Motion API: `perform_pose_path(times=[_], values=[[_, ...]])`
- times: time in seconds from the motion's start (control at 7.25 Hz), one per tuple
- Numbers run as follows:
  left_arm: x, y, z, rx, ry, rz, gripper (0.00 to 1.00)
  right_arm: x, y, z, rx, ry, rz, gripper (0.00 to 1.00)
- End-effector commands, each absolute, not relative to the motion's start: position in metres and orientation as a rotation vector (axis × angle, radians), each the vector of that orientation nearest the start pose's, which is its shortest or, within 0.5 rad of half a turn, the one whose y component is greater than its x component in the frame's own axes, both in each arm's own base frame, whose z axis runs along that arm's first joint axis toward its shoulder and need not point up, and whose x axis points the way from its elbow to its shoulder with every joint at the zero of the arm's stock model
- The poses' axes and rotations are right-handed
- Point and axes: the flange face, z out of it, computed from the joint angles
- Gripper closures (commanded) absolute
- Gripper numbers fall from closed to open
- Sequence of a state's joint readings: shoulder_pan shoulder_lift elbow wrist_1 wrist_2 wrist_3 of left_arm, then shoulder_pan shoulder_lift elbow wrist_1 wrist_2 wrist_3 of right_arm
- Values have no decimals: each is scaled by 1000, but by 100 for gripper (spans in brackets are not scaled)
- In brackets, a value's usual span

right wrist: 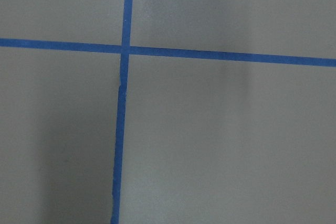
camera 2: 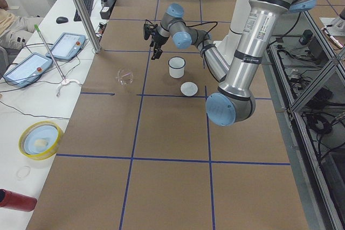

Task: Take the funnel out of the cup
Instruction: 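Lower the glass funnel onto the table and open the left gripper, then move the left gripper to the white ceramic funnel beside the mug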

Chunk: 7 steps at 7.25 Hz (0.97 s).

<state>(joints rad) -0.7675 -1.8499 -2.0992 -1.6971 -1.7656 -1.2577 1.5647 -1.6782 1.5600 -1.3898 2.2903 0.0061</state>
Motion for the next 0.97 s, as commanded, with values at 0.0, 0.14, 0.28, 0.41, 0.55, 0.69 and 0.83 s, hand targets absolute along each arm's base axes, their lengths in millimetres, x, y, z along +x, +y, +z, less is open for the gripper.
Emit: perform_pose_path(times=[0.0, 0.14, 0.28, 0.41, 0.55, 0.69, 0.83], values=[[302, -384, 350, 186, 798, -103, 0, 65, -449, 700, 56, -720, -23, 0], [314, -360, 371, 162, 811, -60, 0, 65, -449, 700, 56, -720, -23, 0], [325, -340, 385, 146, 832, -30, 0, 65, -449, 700, 56, -720, -23, 0], [350, -319, 403, 101, 863, -38, 0, 65, -449, 700, 56, -720, -23, 0], [367, -306, 410, 71, 872, -40, 0, 65, -449, 700, 56, -720, -23, 0], [370, -305, 410, 68, 872, -39, 0, 65, -449, 700, 56, -720, -23, 0], [371, -305, 413, 66, 865, -42, 0, 65, -449, 700, 56, -720, -23, 0]])
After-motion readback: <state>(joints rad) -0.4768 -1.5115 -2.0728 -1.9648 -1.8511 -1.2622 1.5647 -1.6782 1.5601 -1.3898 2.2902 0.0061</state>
